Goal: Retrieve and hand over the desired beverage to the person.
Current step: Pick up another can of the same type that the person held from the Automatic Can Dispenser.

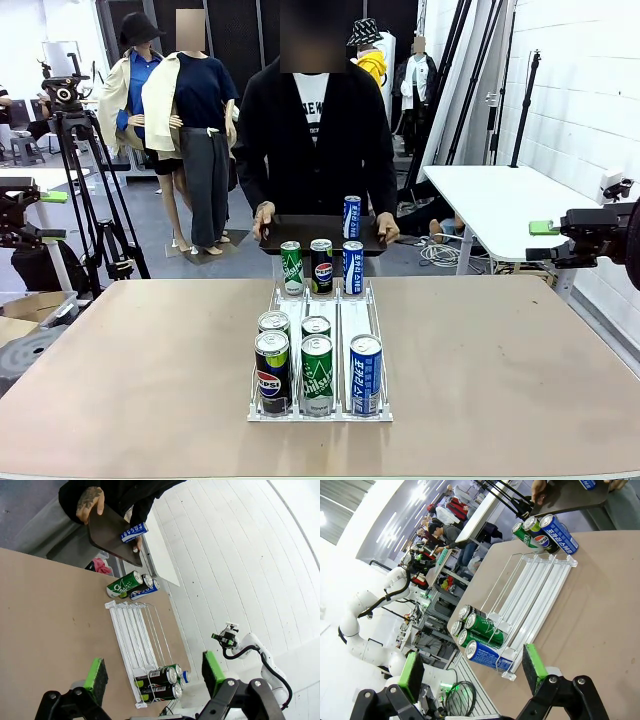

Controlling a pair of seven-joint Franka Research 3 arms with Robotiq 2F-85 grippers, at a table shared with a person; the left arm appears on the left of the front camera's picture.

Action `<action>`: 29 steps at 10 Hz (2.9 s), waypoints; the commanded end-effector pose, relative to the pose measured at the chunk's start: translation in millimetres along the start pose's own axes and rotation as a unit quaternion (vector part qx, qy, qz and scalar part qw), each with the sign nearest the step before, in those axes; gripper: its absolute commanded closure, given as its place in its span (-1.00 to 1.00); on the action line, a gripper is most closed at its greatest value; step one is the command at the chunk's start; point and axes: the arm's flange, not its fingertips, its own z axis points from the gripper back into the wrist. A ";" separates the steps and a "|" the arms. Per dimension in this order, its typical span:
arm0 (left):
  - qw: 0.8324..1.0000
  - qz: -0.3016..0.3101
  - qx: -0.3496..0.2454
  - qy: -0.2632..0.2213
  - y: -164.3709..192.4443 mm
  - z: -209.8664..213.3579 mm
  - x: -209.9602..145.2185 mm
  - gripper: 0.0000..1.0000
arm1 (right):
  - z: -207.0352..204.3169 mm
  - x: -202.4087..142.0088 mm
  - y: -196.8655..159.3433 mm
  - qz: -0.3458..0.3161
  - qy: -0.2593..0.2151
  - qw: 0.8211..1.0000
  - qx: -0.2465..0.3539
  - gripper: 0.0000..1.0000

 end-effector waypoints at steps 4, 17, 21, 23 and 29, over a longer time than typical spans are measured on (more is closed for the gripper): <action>1.000 -0.001 -0.006 0.003 -0.8 0.6 -0.7 -1.00 | 0.0 -0.1 2.4 0.002 -0.004 1.000 0.004 -1.00; 0.985 -0.109 0.047 0.128 -173.4 -47.7 -67.9 -1.00 | 0.0 -0.1 2.4 0.002 -0.004 1.000 0.004 -1.00; 0.961 -0.169 0.096 0.197 -224.4 -78.9 -80.6 -1.00 | 0.0 -0.1 2.4 0.002 -0.004 1.000 0.004 -1.00; 0.945 -0.201 0.123 0.227 -242.2 -102.2 -94.8 -1.00 | 0.0 -0.1 2.4 0.002 -0.004 1.000 0.004 -1.00; 0.899 -0.265 0.202 0.284 -296.2 -160.5 -140.3 -1.00 | 0.0 -0.1 2.4 0.002 -0.004 1.000 0.004 -1.00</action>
